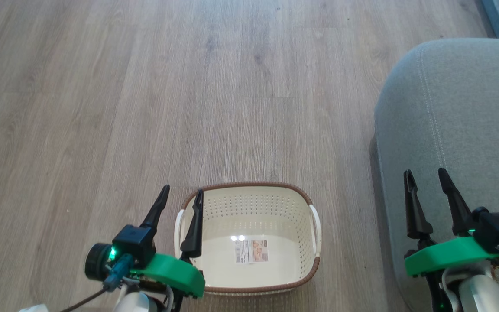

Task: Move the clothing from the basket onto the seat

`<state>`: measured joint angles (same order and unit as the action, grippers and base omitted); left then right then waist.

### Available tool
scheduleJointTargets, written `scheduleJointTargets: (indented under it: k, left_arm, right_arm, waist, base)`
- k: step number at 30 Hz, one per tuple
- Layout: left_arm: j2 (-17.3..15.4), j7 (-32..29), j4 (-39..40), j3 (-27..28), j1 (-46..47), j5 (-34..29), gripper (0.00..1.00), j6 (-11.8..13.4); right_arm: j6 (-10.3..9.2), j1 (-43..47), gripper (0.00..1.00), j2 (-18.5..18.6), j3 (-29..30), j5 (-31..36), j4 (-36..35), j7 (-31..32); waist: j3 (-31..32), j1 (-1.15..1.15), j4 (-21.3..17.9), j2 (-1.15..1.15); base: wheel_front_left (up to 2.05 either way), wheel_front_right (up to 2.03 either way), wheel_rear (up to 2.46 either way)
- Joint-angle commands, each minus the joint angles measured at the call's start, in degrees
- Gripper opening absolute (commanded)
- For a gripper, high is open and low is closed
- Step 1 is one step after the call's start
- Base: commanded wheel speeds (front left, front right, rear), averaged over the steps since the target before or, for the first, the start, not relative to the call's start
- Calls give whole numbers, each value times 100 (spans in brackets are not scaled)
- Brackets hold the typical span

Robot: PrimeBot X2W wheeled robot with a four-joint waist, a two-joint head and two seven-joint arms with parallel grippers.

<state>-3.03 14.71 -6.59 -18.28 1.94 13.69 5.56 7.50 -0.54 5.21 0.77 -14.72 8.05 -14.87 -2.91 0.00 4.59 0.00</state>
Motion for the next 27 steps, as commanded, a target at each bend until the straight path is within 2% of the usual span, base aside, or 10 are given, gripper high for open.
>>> scheduleJointTargets:
  k: [1,12,13,14,18,27]
  left_arm:
    - [15,29,167,231,118,34,100,-45]
    - [15,29,168,328,126,372,100,-199]
    - [15,29,173,330,128,404,0,-224]
    - [-1,0,-23,141,-3,400,0,-225]
    - [-3,-7,-372,135,-111,433,0,-241]
    - [-39,-104,-379,240,-87,954,0,-302]
  right_arm:
    - [-1,-209,100,66,-120,-49,-173,-13]
    - [-1,-256,100,82,-111,-75,-150,-13]
    - [-1,-257,0,81,-112,-74,-149,-13]
    - [0,-9,0,5,-1,-54,29,0]
    - [0,99,0,-8,-30,-88,386,10]
    - [0,59,0,-16,-1,-590,398,140]
  waist:
    - [-15,0,-1,0]
    - [-50,0,-13,0]
    - [-51,0,-14,0]
    - [-52,0,-13,0]
    - [-52,0,-17,0]
    - [-31,0,-46,0]
  base:
    - [0,0,0]
    - [0,0,0]
    - [0,0,0]
    - [0,0,0]
    - [0,0,0]
    - [0,0,0]
